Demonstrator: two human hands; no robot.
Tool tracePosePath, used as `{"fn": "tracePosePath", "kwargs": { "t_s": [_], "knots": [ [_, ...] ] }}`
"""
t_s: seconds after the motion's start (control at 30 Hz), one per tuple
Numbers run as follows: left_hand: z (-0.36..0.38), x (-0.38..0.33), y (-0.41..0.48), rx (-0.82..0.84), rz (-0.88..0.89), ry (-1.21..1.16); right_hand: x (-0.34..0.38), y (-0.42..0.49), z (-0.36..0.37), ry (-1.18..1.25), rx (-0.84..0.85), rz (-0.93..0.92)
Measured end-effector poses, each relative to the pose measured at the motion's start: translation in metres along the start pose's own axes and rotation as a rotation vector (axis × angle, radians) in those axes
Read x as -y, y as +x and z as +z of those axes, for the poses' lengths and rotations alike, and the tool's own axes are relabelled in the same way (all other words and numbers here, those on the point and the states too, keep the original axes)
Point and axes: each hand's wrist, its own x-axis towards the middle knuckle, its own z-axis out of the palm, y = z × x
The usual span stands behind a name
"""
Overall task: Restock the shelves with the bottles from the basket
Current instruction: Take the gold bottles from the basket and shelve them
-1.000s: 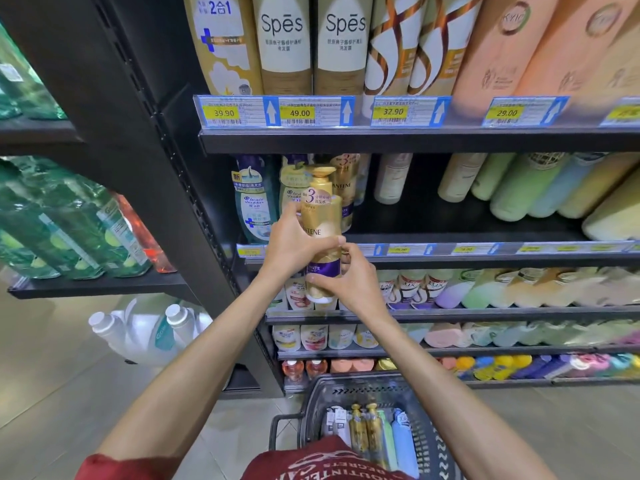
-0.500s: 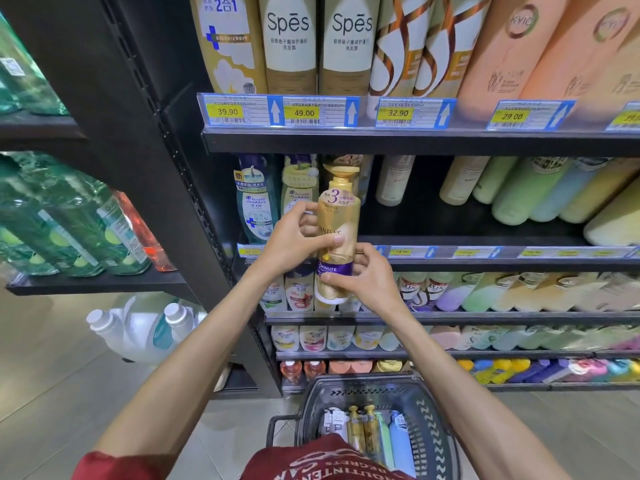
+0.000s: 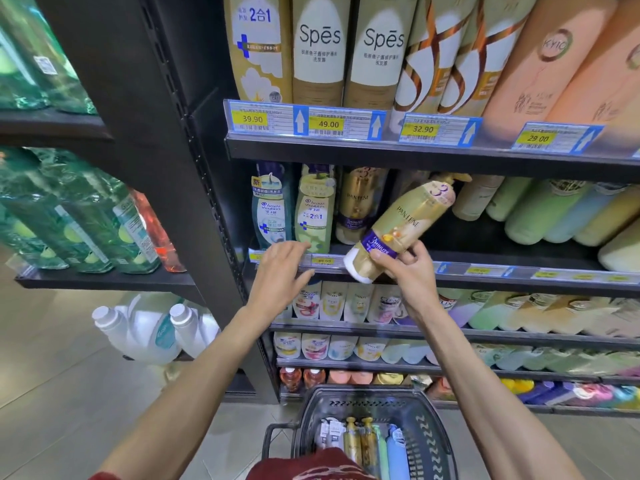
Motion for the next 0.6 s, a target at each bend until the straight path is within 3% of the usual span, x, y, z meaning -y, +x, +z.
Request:
{"fn": "tracePosePath", "kwargs": {
  "t_s": [0.3,0.6],
  "knots": [
    [0.016,0.009,-0.006,-0.066,0.072,0.13,0.004,0.019,0.017,0.101,-0.042,0.004],
    [0.031,0.008,-0.007,-0.155,0.093,0.208,0.005,0.035,0.02,0.002,-0.042,-0.044]
  ]
}}
